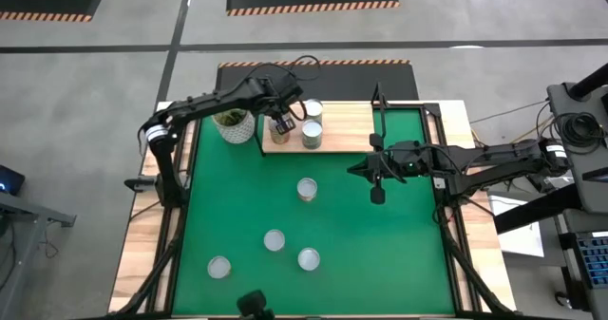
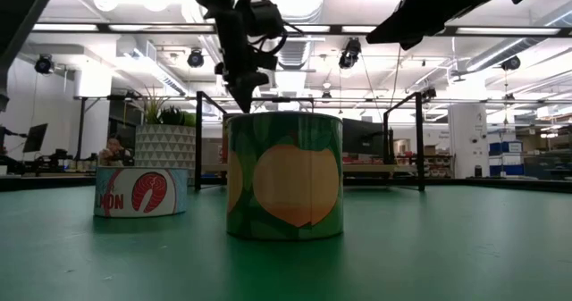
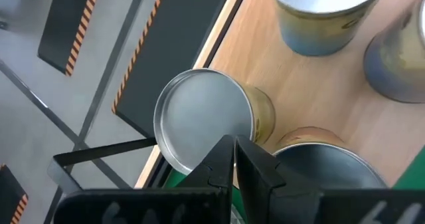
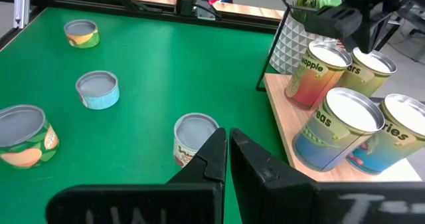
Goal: Pick and place cans onto a shelf
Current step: Adjust the canned goods on the shelf
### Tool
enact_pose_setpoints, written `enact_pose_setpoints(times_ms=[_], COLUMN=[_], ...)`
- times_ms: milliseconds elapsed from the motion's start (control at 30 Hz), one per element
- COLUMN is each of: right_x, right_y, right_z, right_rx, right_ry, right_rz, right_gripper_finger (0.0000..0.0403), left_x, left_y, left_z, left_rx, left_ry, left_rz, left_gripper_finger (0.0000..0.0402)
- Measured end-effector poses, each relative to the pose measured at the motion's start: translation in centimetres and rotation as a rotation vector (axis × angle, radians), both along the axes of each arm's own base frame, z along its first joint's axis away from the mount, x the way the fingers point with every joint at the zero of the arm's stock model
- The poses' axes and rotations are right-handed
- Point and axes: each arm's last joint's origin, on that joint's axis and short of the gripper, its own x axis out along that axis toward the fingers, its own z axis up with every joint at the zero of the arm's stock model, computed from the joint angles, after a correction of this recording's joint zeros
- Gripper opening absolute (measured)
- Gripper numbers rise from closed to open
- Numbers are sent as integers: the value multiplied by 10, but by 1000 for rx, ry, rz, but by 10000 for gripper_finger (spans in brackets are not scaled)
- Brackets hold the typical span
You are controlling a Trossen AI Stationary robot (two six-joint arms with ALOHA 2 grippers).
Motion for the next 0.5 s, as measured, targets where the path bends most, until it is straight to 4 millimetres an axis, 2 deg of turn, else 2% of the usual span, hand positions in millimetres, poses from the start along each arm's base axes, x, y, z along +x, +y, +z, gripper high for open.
enact_pose_setpoints(times_ms=[500], right_x=[0], right_y=[0], right_z=[0], right_rx=[0], right_ry=[2], right_rz=[0], right_gripper_finger=[9], left_x=[7], left_y=[10], left_z=[-19], left_rx=[-8], left_ry=[31], left_rz=[17], left_gripper_finger=[0])
